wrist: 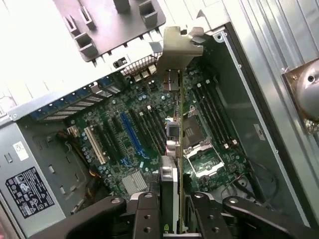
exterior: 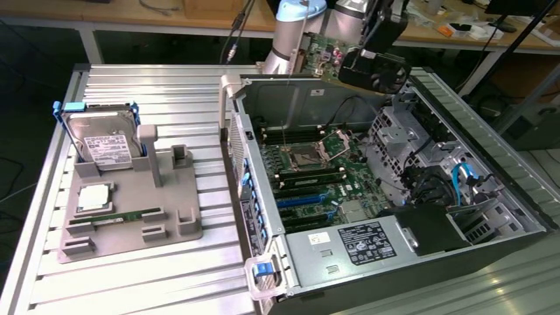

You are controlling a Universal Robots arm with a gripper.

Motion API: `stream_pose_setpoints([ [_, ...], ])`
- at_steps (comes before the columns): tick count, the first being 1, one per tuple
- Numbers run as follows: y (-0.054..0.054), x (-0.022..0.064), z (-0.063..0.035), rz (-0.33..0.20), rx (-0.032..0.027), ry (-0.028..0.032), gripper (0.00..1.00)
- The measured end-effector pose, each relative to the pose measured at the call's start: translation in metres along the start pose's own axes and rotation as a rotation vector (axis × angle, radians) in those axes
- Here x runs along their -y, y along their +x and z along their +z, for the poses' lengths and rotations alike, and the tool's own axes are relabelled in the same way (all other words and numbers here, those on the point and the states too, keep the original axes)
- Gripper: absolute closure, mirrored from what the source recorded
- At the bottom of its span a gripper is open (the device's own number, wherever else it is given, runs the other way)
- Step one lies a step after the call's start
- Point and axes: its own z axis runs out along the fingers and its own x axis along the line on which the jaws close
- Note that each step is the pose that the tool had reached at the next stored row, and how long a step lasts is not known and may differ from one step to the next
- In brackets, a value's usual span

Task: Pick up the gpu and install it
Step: 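Insert the gpu into the slot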

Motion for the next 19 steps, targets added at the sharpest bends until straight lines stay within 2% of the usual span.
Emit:
stream_pose_setpoints([
  [2, -0.0002, 0.0004, 0.0000, -0.071, -0.0015, -0.0011, 0.73],
  [4, -0.0002, 0.0006, 0.0000, -0.108, -0.0022, -0.0016, 0.73],
  [7, -0.0005, 0.0010, 0.0000, -0.196, -0.0041, -0.0030, 0.73],
  [13, -0.0010, 0.0021, 0.0000, -0.338, -0.0069, -0.0052, 0.73],
  [19, -0.0014, 0.0031, -0.0001, -0.448, -0.0090, -0.0069, 0.73],
])
